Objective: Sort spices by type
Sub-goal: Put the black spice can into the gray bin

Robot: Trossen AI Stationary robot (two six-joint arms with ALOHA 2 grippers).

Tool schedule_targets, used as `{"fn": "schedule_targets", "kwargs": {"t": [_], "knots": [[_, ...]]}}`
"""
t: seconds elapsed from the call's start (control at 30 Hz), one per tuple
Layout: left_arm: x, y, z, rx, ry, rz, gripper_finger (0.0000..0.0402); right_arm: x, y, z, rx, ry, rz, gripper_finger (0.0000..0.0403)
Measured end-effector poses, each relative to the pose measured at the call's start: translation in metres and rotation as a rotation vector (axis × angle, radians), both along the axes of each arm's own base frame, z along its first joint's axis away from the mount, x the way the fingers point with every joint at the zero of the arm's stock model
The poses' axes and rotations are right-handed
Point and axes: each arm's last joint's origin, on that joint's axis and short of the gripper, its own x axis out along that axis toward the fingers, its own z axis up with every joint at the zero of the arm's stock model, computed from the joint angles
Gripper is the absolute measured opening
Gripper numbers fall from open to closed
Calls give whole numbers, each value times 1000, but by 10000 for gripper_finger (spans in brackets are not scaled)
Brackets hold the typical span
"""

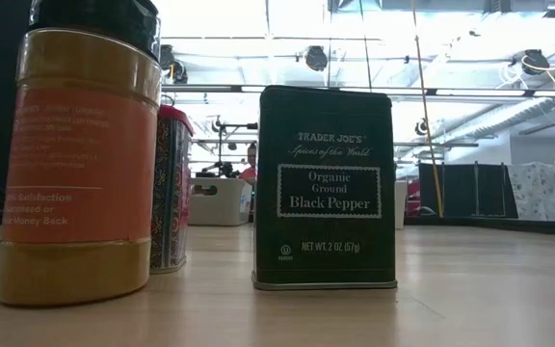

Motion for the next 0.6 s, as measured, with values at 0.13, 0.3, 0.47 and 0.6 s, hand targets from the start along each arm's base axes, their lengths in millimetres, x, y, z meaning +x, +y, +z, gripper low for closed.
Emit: {"fn": "schedule_targets", "kwargs": {"t": [0.13,0.3,0.47,0.6], "knots": [[-5,2,-4,-22,62,-13,0,31,-26,1,-128,67,22,286],[-16,7,-4,-177,131,-11,0,72,-57,2,-241,151,146,286],[-30,13,-4,-350,171,96,0,98,-85,4,-329,230,278,286],[-37,21,-7,-462,171,262,0,107,-107,4,-391,305,309,286]]}}
